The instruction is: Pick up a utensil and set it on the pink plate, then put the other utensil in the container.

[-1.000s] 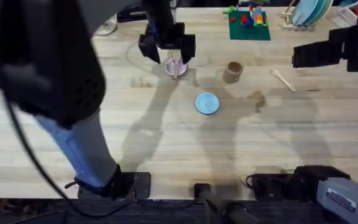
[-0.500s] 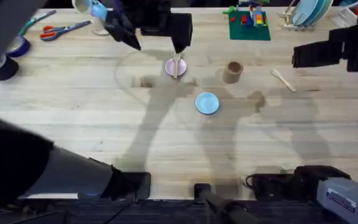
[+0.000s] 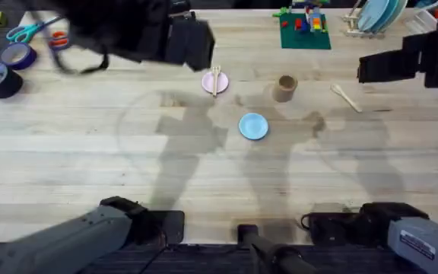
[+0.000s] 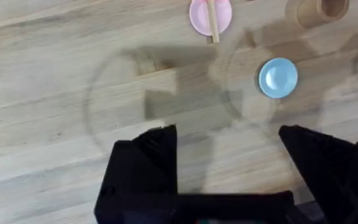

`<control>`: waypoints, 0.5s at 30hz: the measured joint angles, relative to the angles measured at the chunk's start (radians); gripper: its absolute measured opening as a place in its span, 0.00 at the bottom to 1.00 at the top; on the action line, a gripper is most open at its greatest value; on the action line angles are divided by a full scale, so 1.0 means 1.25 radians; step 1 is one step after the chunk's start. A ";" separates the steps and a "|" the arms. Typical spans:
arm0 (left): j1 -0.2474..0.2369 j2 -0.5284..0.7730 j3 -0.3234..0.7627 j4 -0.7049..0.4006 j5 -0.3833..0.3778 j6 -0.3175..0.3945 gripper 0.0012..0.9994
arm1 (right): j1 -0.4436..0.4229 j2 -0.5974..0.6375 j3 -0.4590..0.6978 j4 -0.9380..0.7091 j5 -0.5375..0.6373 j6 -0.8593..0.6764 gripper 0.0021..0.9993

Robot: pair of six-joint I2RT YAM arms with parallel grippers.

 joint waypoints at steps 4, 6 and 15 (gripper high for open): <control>0.000 -0.101 -0.078 0.021 -0.003 0.005 1.00 | 0.000 0.000 0.000 0.000 0.000 0.000 0.99; 0.000 -0.149 -0.121 0.040 -0.004 0.007 1.00 | 0.000 0.000 0.000 0.000 0.000 0.000 0.99; 0.000 -0.292 -0.285 0.140 -0.009 0.008 1.00 | 0.000 0.000 0.000 -0.003 0.000 0.000 0.99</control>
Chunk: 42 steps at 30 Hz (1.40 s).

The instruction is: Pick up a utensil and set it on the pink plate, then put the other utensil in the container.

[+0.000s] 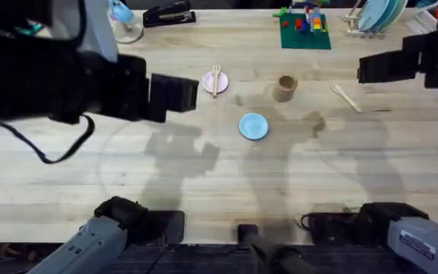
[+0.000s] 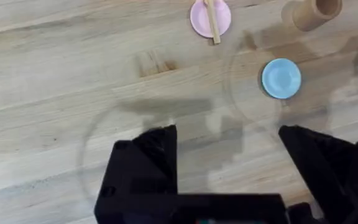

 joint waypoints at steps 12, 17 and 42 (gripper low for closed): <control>0.000 -0.012 -0.037 0.030 0.000 0.002 1.00 | -0.003 0.000 0.000 -0.004 0.000 -0.115 1.00; 0.000 -0.013 -0.037 0.030 0.000 0.002 1.00 | -0.057 0.054 0.001 -0.009 -0.010 -0.262 0.99; 0.000 -0.013 -0.038 0.030 0.000 0.002 1.00 | -0.244 0.396 0.001 0.090 -0.123 -0.540 1.00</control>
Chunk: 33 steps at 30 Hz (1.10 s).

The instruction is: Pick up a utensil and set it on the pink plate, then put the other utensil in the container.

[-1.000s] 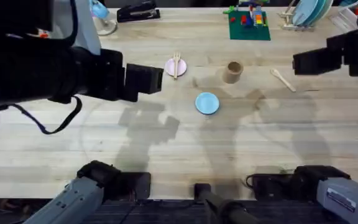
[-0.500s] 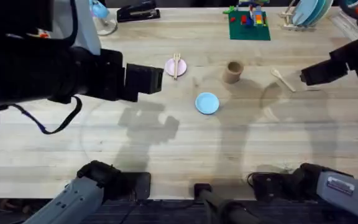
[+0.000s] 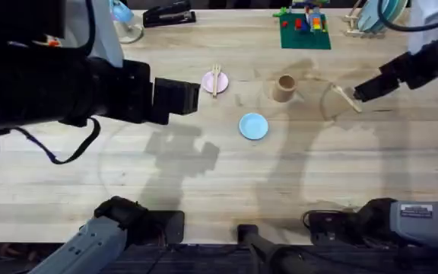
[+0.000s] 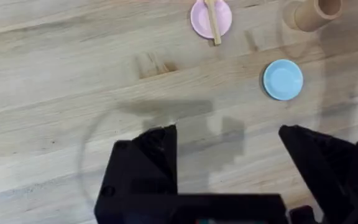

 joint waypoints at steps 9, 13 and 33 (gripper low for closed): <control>0.000 0.000 0.000 0.000 0.000 0.000 1.00 | 0.000 0.110 0.000 0.067 0.000 -0.006 1.00; 0.000 0.000 0.000 0.000 0.000 0.000 1.00 | 0.004 0.149 0.000 0.095 0.000 -0.012 1.00; 0.000 0.000 0.000 0.000 0.000 0.000 1.00 | 0.050 0.261 0.006 0.186 0.003 -0.060 1.00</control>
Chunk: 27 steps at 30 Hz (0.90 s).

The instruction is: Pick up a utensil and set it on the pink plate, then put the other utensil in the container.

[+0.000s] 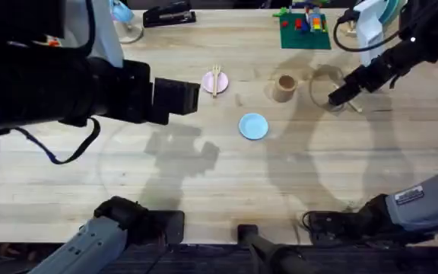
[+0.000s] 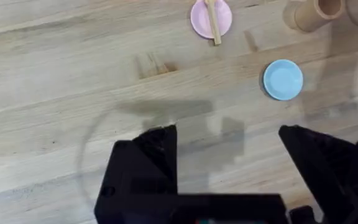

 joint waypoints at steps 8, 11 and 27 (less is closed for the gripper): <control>0.000 0.000 0.000 0.000 0.000 0.000 1.00 | 0.001 0.008 0.009 0.001 0.014 0.000 0.99; 0.000 0.000 0.000 0.000 0.000 0.000 1.00 | 0.001 0.008 0.009 0.003 0.018 0.000 0.92; 0.000 0.000 0.000 0.000 0.000 0.000 1.00 | 0.001 0.008 0.013 0.003 0.018 -0.003 0.03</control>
